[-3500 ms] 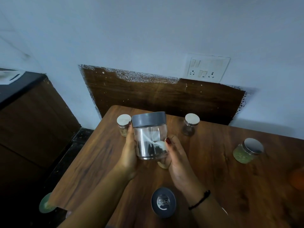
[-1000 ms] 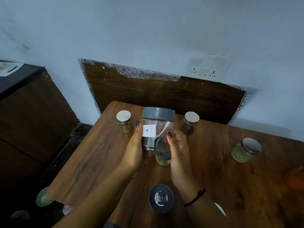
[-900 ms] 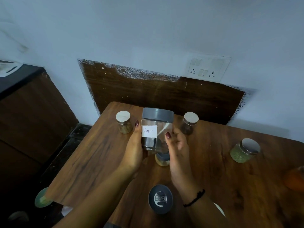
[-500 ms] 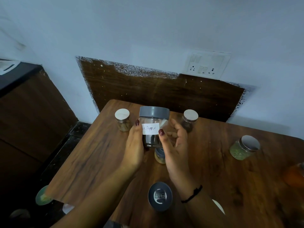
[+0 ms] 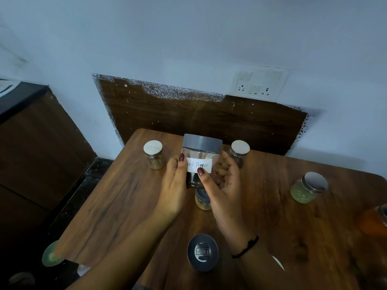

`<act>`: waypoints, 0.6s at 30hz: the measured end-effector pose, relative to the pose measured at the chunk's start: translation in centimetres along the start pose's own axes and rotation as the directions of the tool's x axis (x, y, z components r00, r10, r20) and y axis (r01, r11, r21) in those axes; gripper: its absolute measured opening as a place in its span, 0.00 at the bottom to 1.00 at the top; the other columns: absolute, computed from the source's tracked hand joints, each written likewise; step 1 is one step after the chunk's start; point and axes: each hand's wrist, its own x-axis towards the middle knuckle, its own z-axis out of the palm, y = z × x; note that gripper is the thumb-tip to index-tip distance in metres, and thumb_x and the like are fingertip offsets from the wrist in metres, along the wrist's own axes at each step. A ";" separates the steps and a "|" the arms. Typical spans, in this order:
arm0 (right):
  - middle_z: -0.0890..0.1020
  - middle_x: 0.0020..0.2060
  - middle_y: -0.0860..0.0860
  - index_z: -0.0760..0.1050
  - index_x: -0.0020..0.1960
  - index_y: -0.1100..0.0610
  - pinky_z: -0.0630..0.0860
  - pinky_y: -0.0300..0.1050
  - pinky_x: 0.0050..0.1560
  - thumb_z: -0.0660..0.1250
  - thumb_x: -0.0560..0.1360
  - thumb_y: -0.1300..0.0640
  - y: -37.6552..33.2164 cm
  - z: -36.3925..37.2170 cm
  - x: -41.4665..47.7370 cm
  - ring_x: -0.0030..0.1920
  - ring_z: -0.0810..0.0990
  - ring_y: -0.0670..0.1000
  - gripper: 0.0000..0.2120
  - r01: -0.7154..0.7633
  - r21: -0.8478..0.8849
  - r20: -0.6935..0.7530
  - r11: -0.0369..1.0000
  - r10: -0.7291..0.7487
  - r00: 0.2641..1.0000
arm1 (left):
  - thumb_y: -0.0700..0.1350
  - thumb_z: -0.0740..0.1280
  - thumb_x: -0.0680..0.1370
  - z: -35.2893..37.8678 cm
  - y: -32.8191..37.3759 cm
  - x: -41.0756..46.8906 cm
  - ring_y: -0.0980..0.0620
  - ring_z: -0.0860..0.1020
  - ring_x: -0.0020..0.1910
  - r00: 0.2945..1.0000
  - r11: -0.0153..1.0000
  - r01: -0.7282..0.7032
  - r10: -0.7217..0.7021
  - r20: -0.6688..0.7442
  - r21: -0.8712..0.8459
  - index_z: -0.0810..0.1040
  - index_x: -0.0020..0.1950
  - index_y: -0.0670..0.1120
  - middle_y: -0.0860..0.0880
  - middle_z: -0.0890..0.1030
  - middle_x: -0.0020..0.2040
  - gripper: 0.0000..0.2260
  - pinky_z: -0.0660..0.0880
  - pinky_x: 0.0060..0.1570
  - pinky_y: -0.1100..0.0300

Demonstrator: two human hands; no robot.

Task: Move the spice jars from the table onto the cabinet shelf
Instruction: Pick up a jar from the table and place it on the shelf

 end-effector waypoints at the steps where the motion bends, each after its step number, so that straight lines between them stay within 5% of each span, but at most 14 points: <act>1: 0.80 0.60 0.54 0.65 0.72 0.57 0.81 0.47 0.55 0.76 0.66 0.50 0.0 0.0 0.0 0.59 0.82 0.50 0.39 0.000 0.007 0.001 1.000 0.000 1.000 | 0.54 0.54 0.83 -0.1 0.1 0.0 0.52 0.79 0.50 1.000 1.000 -0.007 0.007 0.001 0.004 0.74 0.55 0.53 0.40 0.79 0.55 0.11 0.78 0.49 0.57; 6: 0.81 0.58 0.51 0.66 0.70 0.57 0.80 0.40 0.51 0.75 0.70 0.59 -0.1 -0.1 0.1 0.58 0.82 0.48 0.32 0.002 0.033 0.014 0.999 -0.003 1.000 | 0.52 0.53 0.84 -0.3 0.3 0.0 0.49 0.78 0.53 1.000 1.000 -0.011 0.011 0.004 0.005 0.73 0.53 0.55 0.39 0.78 0.56 0.10 0.77 0.56 0.46; 12: 0.81 0.60 0.55 0.65 0.72 0.58 0.80 0.43 0.52 0.77 0.65 0.52 -0.1 -0.4 0.1 0.60 0.82 0.51 0.40 0.001 0.043 0.044 0.999 -0.003 0.999 | 0.50 0.52 0.85 -0.1 0.0 0.1 0.61 0.79 0.49 0.999 1.000 -0.011 0.011 0.036 0.003 0.72 0.56 0.53 0.46 0.79 0.54 0.10 0.79 0.48 0.64; 18: 0.83 0.57 0.52 0.70 0.68 0.57 0.81 0.42 0.50 0.76 0.66 0.53 -1.1 -1.2 0.8 0.58 0.83 0.51 0.33 0.045 0.083 0.038 0.996 -0.048 0.998 | 0.49 0.52 0.86 -0.7 0.6 0.8 0.60 0.82 0.55 1.000 1.000 -0.005 0.005 0.016 -0.008 0.76 0.59 0.54 0.57 0.84 0.53 0.13 0.80 0.52 0.62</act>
